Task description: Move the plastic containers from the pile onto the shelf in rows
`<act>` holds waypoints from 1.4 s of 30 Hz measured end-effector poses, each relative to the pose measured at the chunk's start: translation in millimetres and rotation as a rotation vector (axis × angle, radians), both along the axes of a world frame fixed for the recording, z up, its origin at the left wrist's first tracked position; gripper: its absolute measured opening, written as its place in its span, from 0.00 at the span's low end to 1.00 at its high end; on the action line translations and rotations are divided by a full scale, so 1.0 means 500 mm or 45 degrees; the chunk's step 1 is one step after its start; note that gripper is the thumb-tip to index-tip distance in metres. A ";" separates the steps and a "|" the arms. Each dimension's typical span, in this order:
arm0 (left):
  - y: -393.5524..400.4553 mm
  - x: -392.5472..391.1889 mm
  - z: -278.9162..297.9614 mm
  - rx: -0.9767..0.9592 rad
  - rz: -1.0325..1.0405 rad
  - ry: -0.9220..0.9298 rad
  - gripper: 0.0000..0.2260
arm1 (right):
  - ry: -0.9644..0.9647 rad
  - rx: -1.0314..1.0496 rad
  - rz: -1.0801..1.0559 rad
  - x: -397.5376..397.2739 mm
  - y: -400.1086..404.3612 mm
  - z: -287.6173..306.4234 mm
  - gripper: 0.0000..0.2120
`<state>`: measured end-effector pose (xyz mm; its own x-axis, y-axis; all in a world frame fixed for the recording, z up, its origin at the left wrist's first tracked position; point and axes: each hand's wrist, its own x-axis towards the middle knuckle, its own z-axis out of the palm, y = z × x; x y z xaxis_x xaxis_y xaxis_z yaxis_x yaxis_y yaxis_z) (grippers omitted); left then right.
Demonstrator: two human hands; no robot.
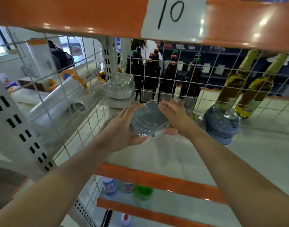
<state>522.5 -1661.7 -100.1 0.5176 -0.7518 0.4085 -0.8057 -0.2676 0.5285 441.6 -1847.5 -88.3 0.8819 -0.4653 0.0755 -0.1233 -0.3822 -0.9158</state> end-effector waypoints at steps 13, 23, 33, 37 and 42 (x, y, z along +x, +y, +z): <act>-0.098 0.006 -0.036 -0.291 0.194 0.590 0.46 | -0.421 0.736 -0.308 -0.052 -0.050 0.008 0.18; -0.187 -0.026 -0.008 -0.662 0.199 1.406 0.11 | -0.434 0.746 -0.225 -0.043 -0.024 -0.018 0.22; -0.183 0.039 0.003 -0.716 0.399 1.328 0.20 | -0.225 0.034 -0.391 -0.055 -0.051 -0.038 0.09; -0.172 0.072 0.023 -0.579 0.484 1.020 0.10 | -0.128 -0.271 -0.515 -0.044 -0.069 -0.039 0.10; -0.173 0.087 0.034 -0.251 0.503 0.599 0.04 | 0.105 -0.616 -0.323 -0.030 -0.072 -0.019 0.16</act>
